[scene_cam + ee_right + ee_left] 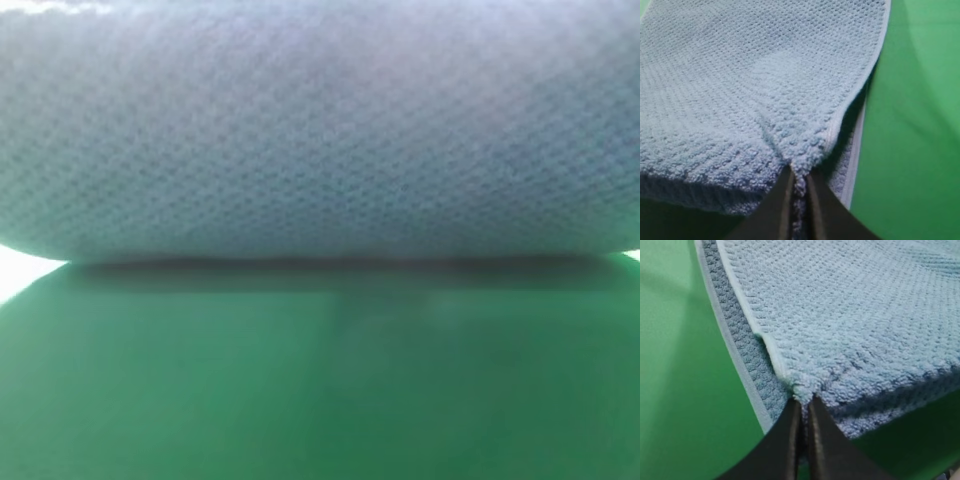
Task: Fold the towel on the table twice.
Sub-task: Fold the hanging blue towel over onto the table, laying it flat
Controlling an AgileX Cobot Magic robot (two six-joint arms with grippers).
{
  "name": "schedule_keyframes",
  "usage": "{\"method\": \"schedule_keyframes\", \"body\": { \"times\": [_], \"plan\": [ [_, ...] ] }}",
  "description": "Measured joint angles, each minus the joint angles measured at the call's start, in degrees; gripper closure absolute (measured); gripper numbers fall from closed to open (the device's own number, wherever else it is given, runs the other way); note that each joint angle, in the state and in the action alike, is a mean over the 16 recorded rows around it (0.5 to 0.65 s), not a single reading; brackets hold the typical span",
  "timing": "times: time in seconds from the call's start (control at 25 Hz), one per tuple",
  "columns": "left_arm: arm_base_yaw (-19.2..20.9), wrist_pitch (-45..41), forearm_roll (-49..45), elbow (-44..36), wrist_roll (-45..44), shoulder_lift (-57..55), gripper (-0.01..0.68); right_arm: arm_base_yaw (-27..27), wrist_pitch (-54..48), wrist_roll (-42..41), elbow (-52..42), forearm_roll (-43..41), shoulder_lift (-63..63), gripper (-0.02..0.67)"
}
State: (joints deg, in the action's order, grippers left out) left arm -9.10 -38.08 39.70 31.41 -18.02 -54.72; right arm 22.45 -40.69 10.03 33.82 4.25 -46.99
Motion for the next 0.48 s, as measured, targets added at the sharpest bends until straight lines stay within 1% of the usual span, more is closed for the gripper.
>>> {"method": "schedule_keyframes", "body": {
  "times": [0.2, 0.36, 0.48],
  "plan": [
    [0.0, 4.7, 1.4, 0.1, -1.4, -3.1, 0.673, 0.0, 3.0, -0.4, 0.8, -0.7, -4.1, 0.649],
    [0.0, 8.3, 1.8, 2.3, -1.9, -7.5, 0.673, 0.0, 5.9, -0.4, 3.3, -2.5, -9.7, 0.649],
    [0.0, 10.5, 1.8, 5.3, -2.2, -12.5, 0.673, 0.0, 7.9, -0.4, 6.1, -4.4, -14.8, 0.649]
  ]
}}
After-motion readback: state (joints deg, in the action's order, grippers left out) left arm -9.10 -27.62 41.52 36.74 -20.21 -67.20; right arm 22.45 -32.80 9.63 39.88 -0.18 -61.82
